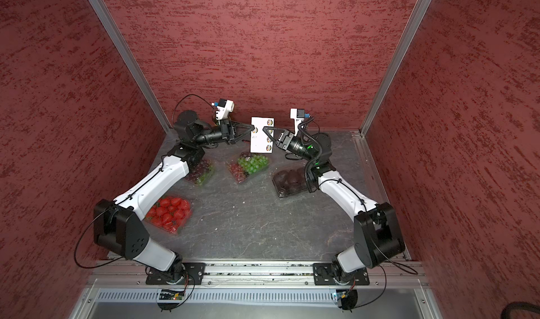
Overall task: Label fruit boxes
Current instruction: Adjust the label sticker.
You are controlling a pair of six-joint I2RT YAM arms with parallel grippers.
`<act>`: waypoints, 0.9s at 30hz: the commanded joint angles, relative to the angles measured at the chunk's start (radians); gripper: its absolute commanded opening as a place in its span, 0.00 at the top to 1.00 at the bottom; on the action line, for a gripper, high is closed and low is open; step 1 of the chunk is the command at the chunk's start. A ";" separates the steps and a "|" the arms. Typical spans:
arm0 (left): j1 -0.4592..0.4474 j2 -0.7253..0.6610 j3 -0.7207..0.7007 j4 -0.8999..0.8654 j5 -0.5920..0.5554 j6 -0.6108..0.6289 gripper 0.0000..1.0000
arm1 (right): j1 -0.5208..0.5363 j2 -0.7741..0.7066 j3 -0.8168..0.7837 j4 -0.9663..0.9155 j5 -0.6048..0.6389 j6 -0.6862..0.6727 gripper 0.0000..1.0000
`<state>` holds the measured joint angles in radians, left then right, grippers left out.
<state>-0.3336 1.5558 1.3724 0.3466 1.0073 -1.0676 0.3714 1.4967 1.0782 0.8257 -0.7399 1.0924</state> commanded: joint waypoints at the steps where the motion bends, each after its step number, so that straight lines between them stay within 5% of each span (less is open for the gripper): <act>1: 0.011 0.006 0.014 0.054 -0.010 -0.026 1.00 | 0.003 -0.031 -0.008 0.035 -0.034 0.009 0.78; 15: -0.020 0.029 0.032 0.070 0.040 -0.033 1.00 | 0.020 -0.001 0.033 0.033 -0.054 0.003 0.80; 21: -0.027 0.034 0.033 0.078 0.051 -0.038 1.00 | 0.024 -0.001 0.031 0.033 -0.059 0.001 0.95; 27: -0.032 0.042 0.037 0.081 0.060 -0.039 1.00 | 0.028 -0.001 0.028 0.040 -0.066 0.002 1.00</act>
<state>-0.3546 1.5841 1.3823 0.4053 1.0470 -1.1034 0.3904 1.4963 1.0798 0.8261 -0.7849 1.0920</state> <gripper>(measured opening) 0.044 0.046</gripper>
